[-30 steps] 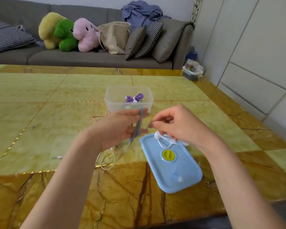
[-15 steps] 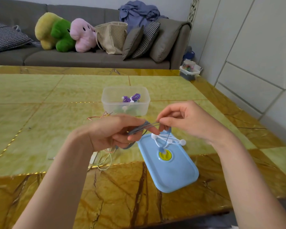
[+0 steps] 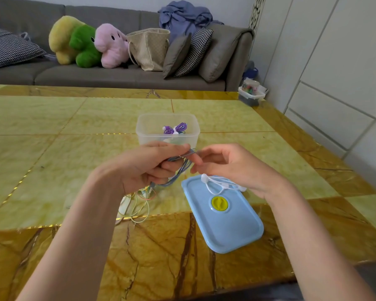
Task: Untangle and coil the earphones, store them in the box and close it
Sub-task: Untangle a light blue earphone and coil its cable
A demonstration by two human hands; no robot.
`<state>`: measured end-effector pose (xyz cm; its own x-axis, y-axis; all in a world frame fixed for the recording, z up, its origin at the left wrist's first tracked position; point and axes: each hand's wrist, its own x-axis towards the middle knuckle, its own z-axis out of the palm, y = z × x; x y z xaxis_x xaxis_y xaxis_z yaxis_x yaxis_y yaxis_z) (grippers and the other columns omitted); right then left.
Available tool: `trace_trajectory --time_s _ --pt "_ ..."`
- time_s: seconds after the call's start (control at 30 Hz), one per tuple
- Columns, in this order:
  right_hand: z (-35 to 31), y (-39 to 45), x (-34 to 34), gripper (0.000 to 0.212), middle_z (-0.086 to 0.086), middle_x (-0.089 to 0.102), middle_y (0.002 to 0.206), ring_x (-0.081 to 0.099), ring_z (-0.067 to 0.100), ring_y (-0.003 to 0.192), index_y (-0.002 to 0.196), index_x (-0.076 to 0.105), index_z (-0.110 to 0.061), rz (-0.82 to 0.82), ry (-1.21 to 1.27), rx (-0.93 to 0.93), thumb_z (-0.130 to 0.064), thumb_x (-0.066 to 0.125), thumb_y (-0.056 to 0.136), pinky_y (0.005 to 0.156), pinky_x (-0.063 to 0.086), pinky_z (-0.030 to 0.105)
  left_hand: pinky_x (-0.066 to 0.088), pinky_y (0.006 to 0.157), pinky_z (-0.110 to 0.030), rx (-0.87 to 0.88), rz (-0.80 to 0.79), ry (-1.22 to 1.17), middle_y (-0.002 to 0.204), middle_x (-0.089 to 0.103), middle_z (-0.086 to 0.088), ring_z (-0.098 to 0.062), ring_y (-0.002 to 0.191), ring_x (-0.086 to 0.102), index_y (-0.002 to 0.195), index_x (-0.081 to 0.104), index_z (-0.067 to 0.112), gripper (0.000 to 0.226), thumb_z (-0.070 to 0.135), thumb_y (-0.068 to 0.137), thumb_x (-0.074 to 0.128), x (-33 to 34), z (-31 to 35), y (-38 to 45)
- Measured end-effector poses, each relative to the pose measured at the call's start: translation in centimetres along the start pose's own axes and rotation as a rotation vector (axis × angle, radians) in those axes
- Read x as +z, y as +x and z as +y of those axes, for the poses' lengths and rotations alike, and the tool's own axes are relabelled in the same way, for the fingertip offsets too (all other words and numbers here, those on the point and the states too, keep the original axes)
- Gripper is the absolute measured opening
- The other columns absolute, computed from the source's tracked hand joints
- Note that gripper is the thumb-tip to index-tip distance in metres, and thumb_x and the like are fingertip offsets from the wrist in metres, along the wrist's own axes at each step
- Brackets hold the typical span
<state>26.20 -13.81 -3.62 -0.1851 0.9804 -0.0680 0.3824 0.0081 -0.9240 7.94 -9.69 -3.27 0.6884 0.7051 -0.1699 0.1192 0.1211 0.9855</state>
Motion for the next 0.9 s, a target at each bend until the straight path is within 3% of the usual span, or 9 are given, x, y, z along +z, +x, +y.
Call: trace_trajectory --time_s 0.1,0.2,0.37,0.43,0.53,0.63,0.77,0.83,0.9 --pt "0.1 0.5 0.6 0.013 0.002 0.068 0.074 0.06 0.01 0.072 0.084 0.069 -0.011 0.109 0.017 -0.013 -0.023 0.072 0.078 0.071 0.048 0.023 0.014 0.034 -0.014 0.014 0.009 -0.006 0.051 0.019 0.007 -0.001 0.035 0.015 0.086 0.068 0.011 0.032 0.036 0.079 0.05 -0.1 0.0 -0.1" --pt "0.2 0.5 0.0 0.004 0.002 0.068 0.072 0.056 0.011 0.066 0.08 0.067 -0.011 0.124 0.095 0.019 -0.009 0.067 0.083 0.062 0.047 0.02 0.012 0.034 -0.014 0.003 0.05 0.012 0.052 0.018 0.006 -0.001 0.035 0.015 0.081 0.068 0.011 0.03 0.035 0.079 0.051 -0.6 -0.1 -0.2" --pt "0.2 -0.2 -1.8 0.007 0.009 0.072 0.081 0.061 0.011 0.068 0.079 0.067 -0.006 0.192 0.201 0.06 -0.003 0.063 0.084 0.063 0.048 0.021 0.012 0.035 -0.014 -0.04 0.08 0.056 0.051 0.019 0.006 -0.002 0.036 0.014 0.072 0.063 0.013 0.027 0.034 0.082 0.05 -1.3 -0.2 -0.7" --pt "-0.1 -0.1 -1.7 0.013 0.009 0.071 0.074 0.062 0.012 0.064 0.075 0.064 -0.005 0.214 0.358 0.042 -0.002 0.058 0.086 0.06 0.048 0.019 0.012 0.036 -0.015 -0.071 0.093 0.135 0.052 0.019 0.006 -0.004 0.038 0.014 0.072 0.06 0.012 0.029 0.031 0.091 0.048 -1.0 -0.3 -0.5" --pt "0.0 0.2 -1.2 0.017 0.0 0.055 0.05 0.049 0.011 0.05 0.07 0.055 -0.006 0.253 0.477 0.045 -0.003 0.054 0.087 0.049 0.042 0.017 0.014 0.037 -0.014 -0.114 0.136 0.249 0.052 0.021 0.006 -0.005 0.04 0.016 0.071 0.058 0.011 0.034 0.029 0.097 0.045 -0.5 -0.8 0.1" --pt "0.5 0.3 -1.5 0.01 -0.005 0.037 0.045 0.033 0.008 0.044 0.077 0.057 -0.008 0.288 0.351 0.048 -0.005 0.059 0.087 0.041 0.028 0.015 0.015 0.037 -0.014 -0.126 0.169 0.258 0.056 0.02 0.004 -0.006 0.043 0.016 0.072 0.06 0.011 0.035 0.03 0.097 0.046 -0.6 -1.0 0.3" --pt "1.1 0.3 -1.9 0.012 -0.002 0.057 0.055 0.051 0.007 0.052 0.075 0.065 -0.018 0.276 -0.121 0.036 -0.01 0.066 0.084 0.051 0.039 0.015 0.014 0.037 -0.013 -0.103 0.15 0.171 0.057 0.02 0.006 -0.004 0.042 0.016 0.074 0.06 0.011 0.033 0.03 0.096 0.045 -1.0 -0.7 0.1" --pt "1.4 0.4 -1.6 0.009 0.001 0.07 0.078 0.064 0.011 0.078 0.082 0.067 -0.021 0.191 -0.278 0.083 -0.012 0.067 0.083 0.073 0.049 0.021 0.014 0.036 -0.013 -0.079 0.1 0.122 0.057 0.02 0.006 -0.003 0.042 0.016 0.074 0.06 0.012 0.033 0.031 0.095 0.044 -0.7 -0.4 0.0" --pt "1.3 0.4 -1.2 0.018 -0.006 0.069 0.096 0.063 0.007 0.097 0.096 0.066 -0.023 0.093 -0.278 0.073 -0.009 0.065 0.084 0.085 0.048 0.019 0.013 0.037 -0.013 -0.058 0.051 0.099 0.058 0.02 0.006 -0.003 0.043 0.015 0.076 0.062 0.012 0.033 0.032 0.094 0.044 -0.2 -0.2 0.0"
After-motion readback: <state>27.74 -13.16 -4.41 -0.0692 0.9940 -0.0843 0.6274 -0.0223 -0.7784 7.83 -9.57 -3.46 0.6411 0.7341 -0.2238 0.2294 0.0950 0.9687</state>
